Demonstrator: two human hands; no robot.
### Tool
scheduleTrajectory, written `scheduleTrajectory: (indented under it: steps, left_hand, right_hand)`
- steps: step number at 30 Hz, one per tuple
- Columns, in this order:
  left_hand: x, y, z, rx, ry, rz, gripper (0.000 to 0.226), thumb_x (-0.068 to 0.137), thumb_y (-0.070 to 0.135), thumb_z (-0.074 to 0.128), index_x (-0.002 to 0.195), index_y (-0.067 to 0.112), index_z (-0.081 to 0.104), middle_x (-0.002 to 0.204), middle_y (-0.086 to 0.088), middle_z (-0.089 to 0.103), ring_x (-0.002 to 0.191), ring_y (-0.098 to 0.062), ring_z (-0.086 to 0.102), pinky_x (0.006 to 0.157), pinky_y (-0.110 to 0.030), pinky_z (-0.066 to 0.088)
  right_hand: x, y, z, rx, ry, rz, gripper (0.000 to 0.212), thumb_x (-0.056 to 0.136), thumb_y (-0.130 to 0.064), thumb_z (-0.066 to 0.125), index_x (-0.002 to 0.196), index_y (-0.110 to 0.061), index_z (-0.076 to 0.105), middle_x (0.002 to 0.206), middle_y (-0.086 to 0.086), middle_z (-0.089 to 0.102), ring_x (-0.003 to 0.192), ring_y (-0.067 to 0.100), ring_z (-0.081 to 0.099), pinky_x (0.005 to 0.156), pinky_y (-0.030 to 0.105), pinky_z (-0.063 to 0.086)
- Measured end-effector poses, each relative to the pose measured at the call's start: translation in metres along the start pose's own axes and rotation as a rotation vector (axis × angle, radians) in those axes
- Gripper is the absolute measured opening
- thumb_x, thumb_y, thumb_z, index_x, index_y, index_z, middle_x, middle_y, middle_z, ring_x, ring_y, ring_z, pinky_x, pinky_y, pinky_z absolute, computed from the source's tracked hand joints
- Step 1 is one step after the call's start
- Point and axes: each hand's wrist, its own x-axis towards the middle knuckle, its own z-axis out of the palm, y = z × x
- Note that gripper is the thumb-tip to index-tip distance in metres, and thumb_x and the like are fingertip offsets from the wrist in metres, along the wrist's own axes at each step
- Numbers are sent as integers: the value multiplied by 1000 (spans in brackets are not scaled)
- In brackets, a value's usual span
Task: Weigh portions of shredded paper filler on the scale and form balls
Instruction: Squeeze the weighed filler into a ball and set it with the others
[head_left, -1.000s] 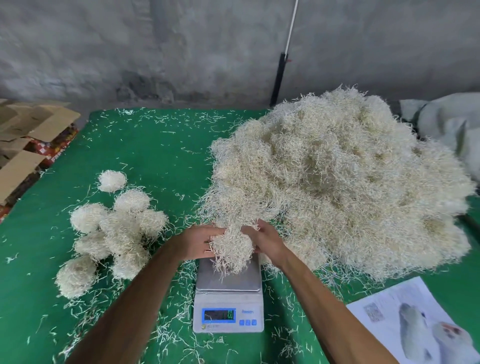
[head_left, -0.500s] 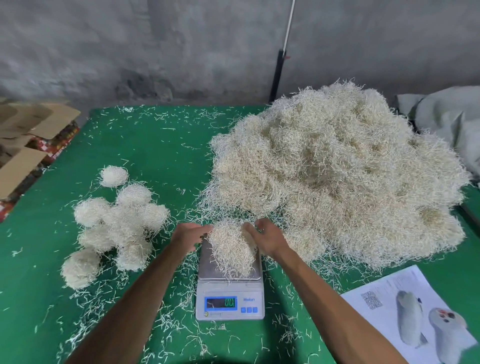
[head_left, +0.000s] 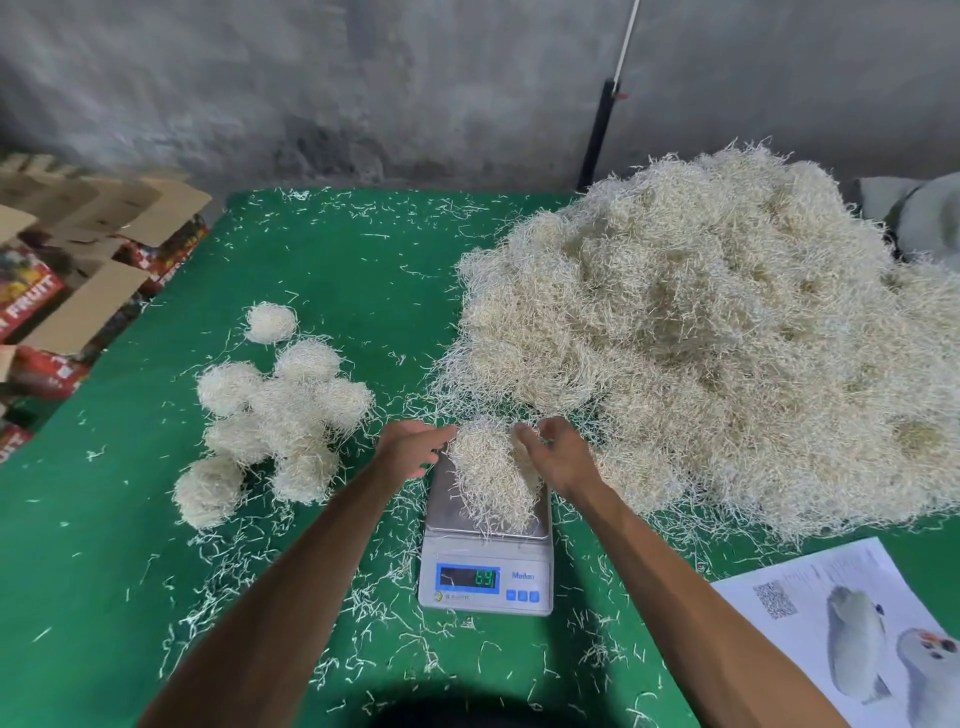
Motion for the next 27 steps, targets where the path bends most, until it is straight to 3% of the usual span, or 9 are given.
scheduleTrajectory:
  steps: [4,10,12,14,17,21,27]
  left_hand:
    - [-1,0,0,-4,-1,-11,52,80,40,81,116,5,66,105,-10,72,91,-19,69,66,-27,55]
    - [-1,-1,-1,-39,-22,-7,52,83,36,80,118,1,65,109,-12,70,98,-25,68,81,-37,58]
    - [0,-1,0,-34,-24,-9,51,84,36,79,118,1,65,111,-13,70,99,-26,67,85,-39,58]
    - [1,-2,0,-34,-21,-13,50,84,37,79,118,3,65,111,-12,70,97,-24,68,82,-37,58]
    - [2,-3,0,-34,-10,-11,51,83,39,79,118,5,66,107,-9,71,93,-20,68,70,-30,56]
    - [4,-5,2,-58,6,-22,48,82,38,81,116,8,65,102,-6,71,92,-19,69,68,-30,55]
    - [8,-2,10,-130,12,-44,24,85,26,79,105,17,68,101,-6,71,93,-21,69,67,-28,56]
  right_hand:
    - [1,1,2,10,-20,0,74,100,-62,51,145,-4,45,145,17,55,130,34,55,108,45,45]
    - [4,6,4,1,-14,4,72,100,-63,53,142,-6,46,130,12,60,121,30,58,98,38,48]
    - [5,7,4,16,-10,8,74,99,-62,54,145,-6,44,139,14,58,124,30,57,104,41,48]
    - [6,7,4,15,-9,2,77,99,-63,55,148,-5,42,146,15,54,131,33,54,111,46,46]
    - [8,6,4,-3,2,-5,79,97,-64,55,149,-5,42,146,15,55,130,33,55,111,47,46]
    - [8,4,6,-13,22,-18,83,94,-66,58,150,-6,44,147,14,55,131,31,56,112,48,46]
    - [11,5,11,-57,71,-23,66,99,-60,56,141,-9,53,142,12,60,121,28,63,104,42,52]
